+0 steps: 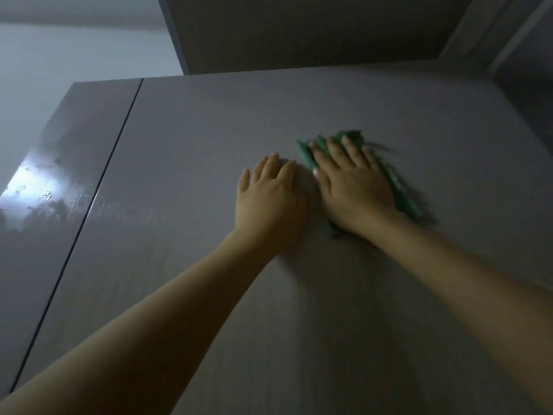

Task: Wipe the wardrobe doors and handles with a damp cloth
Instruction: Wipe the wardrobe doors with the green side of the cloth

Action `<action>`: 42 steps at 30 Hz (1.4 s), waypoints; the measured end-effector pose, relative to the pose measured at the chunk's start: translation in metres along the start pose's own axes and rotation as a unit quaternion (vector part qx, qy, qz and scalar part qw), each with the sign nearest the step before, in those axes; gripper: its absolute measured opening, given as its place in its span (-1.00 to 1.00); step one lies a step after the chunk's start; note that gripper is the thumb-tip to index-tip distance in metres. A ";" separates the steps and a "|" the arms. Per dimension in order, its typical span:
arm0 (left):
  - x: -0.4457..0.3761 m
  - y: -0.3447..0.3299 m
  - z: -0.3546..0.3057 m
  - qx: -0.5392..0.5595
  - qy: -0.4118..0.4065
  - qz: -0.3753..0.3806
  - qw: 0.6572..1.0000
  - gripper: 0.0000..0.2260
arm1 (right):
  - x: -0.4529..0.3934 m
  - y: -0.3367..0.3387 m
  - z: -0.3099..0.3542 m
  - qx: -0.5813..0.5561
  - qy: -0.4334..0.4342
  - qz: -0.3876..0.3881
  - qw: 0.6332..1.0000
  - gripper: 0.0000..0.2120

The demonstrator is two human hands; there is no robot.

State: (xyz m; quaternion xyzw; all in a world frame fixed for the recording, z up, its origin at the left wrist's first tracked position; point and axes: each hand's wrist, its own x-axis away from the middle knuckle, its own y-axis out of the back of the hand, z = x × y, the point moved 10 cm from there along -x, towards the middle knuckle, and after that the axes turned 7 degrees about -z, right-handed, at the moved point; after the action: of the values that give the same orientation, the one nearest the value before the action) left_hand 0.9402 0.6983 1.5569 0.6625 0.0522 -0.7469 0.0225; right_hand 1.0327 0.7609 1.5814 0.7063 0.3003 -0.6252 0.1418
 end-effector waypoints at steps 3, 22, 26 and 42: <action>0.002 -0.006 -0.004 -0.013 -0.004 -0.023 1.000 -0.58 | 0.034 0.011 0.005 -0.024 0.086 -0.009 0.996 -0.38; -0.005 -0.002 -0.020 -0.049 0.025 -0.003 0.998 -0.53 | -0.012 0.021 -0.098 0.032 0.012 -0.011 0.999 -0.37; -0.016 -0.012 -0.061 -0.009 0.005 0.015 1.000 -0.53 | -0.007 0.014 -0.108 0.030 -0.058 0.029 0.997 -0.51; -0.004 -0.045 -0.101 -0.024 -0.030 0.003 0.999 -0.45 | 0.056 0.039 -0.130 0.010 0.035 -0.013 0.999 -0.39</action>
State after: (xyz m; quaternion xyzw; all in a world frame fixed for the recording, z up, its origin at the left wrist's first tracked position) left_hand 1.0361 0.7534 1.5508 0.6394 0.0674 -0.7648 0.0421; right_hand 1.1618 0.8189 1.5430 0.7249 0.3078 -0.6051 0.1166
